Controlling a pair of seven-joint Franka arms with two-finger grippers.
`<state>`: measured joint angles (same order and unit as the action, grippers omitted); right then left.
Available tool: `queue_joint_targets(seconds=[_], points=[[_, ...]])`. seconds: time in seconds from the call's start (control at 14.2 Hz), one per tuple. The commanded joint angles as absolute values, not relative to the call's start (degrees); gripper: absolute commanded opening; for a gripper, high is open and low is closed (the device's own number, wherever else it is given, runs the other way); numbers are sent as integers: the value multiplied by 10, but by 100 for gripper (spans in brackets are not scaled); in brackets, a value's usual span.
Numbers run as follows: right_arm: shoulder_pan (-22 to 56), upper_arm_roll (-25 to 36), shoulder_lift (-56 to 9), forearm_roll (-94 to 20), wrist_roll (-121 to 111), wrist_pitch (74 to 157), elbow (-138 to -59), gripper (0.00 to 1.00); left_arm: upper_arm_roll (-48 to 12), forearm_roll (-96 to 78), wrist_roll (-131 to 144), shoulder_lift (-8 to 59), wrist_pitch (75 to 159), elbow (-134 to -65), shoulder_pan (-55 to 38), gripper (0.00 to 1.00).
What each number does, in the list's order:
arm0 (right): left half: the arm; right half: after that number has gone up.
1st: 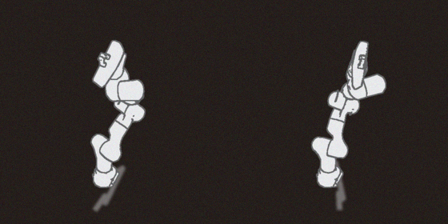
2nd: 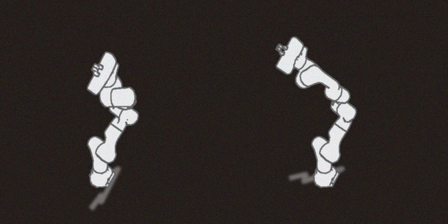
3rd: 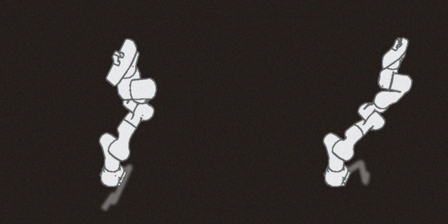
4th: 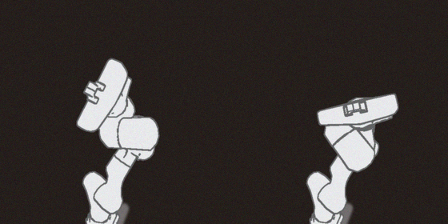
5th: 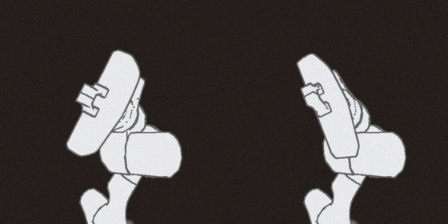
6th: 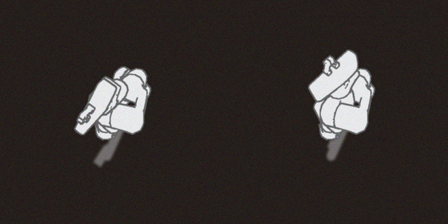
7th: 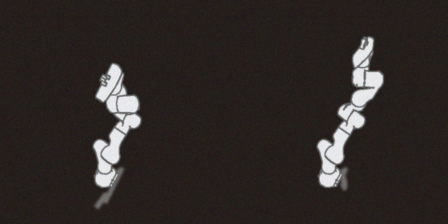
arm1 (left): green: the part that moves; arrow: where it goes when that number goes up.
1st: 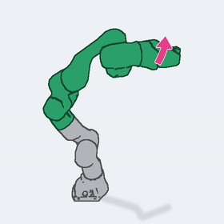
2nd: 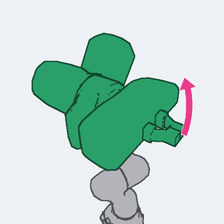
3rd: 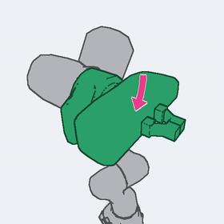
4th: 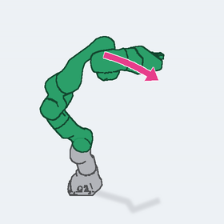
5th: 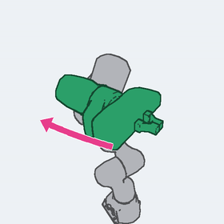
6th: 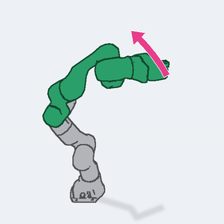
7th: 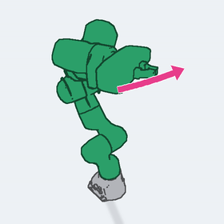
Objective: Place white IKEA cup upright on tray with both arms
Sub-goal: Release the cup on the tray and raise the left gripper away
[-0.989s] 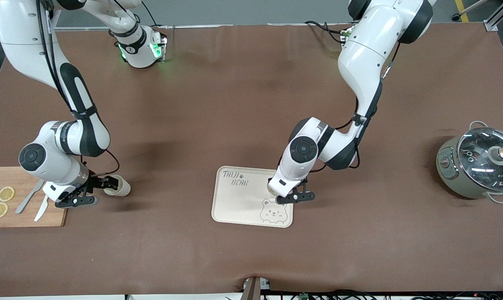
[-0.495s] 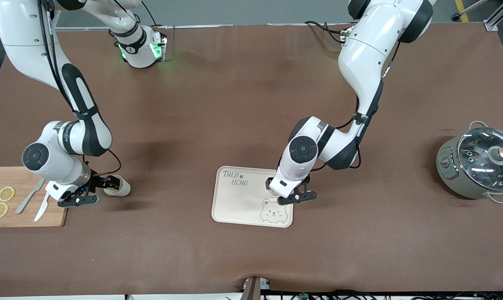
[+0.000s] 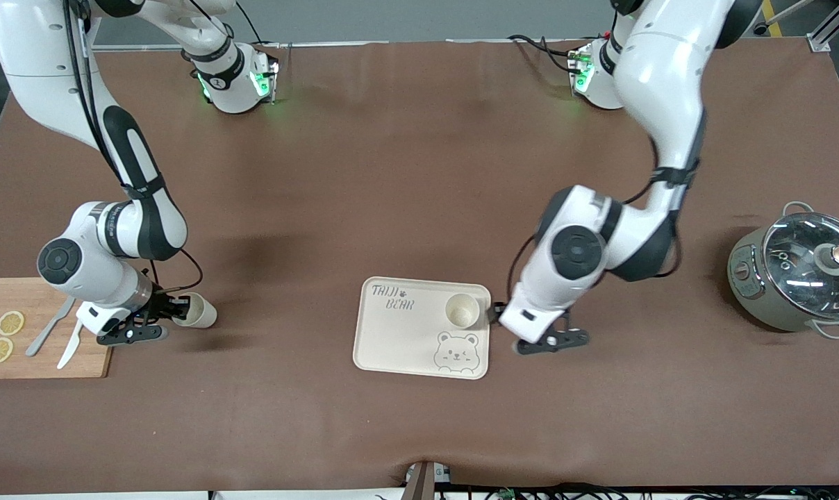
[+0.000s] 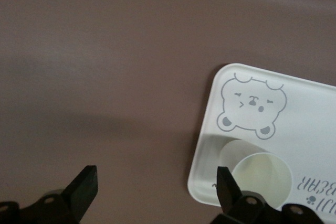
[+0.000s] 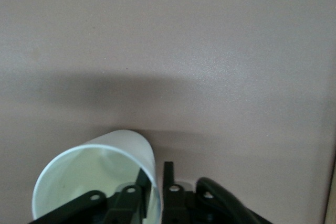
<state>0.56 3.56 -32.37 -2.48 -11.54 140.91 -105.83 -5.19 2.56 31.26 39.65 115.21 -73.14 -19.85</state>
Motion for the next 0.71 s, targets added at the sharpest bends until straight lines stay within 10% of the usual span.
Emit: queue_joint_targets(seconds=[0.0, 0.64], points=[[7, 34, -323, -33, -117, 1403, -1049, 0, -61, 4, 198, 350, 1082, -744, -142, 100], [53, 33, -323, -101, -33, 1182, -863, 0, -62, 3, 74, 235, 993, -758, -66, 100]])
